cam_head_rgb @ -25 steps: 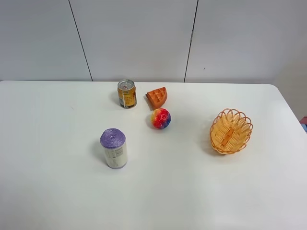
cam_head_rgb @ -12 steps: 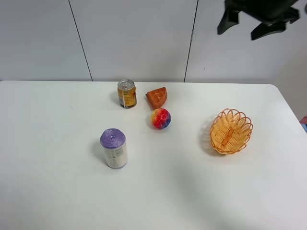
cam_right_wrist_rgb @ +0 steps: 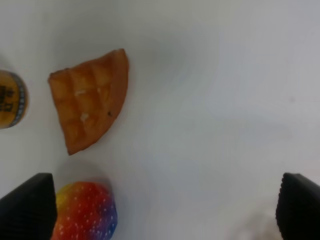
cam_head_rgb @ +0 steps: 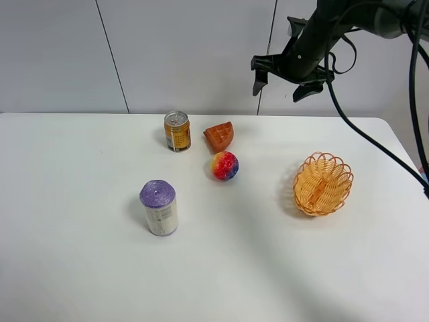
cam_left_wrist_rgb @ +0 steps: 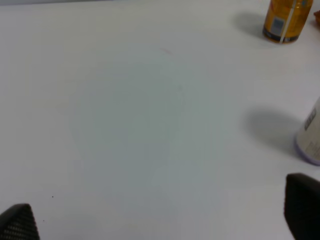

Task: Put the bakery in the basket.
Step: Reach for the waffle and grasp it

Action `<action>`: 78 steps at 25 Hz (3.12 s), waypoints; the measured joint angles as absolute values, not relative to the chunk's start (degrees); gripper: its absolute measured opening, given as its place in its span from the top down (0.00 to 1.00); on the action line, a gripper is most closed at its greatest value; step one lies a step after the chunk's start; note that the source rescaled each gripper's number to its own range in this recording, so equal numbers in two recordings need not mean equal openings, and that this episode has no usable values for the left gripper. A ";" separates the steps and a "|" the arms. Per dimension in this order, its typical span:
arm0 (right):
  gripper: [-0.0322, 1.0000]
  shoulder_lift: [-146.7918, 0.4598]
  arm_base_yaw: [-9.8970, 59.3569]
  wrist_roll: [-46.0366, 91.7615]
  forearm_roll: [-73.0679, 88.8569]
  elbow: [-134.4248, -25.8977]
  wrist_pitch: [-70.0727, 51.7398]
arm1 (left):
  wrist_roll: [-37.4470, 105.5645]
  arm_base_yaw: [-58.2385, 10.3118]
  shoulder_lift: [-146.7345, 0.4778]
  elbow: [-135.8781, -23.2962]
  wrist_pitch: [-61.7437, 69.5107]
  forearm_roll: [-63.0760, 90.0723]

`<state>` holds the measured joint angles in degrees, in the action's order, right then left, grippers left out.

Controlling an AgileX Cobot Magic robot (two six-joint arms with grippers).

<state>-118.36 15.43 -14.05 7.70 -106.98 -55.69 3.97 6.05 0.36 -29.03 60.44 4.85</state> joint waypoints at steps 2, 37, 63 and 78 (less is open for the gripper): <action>0.25 -119.39 15.43 -14.61 7.70 -107.03 -53.80 | 3.97 6.05 0.36 -29.03 60.44 4.85; 0.25 -135.38 24.86 -18.27 7.43 -107.14 -38.40 | 3.97 6.05 0.36 -29.03 60.44 4.85; 0.30 -138.30 24.93 -19.94 6.20 -107.32 -31.12 | 3.97 6.05 0.36 -29.03 60.44 4.85; 0.35 -138.36 24.93 -19.94 6.04 -107.32 -28.95 | 3.97 6.05 0.36 -29.03 60.44 4.85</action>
<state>-138.36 24.93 -19.94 6.04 -107.32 -28.95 3.97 6.05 0.36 -29.03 60.44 4.85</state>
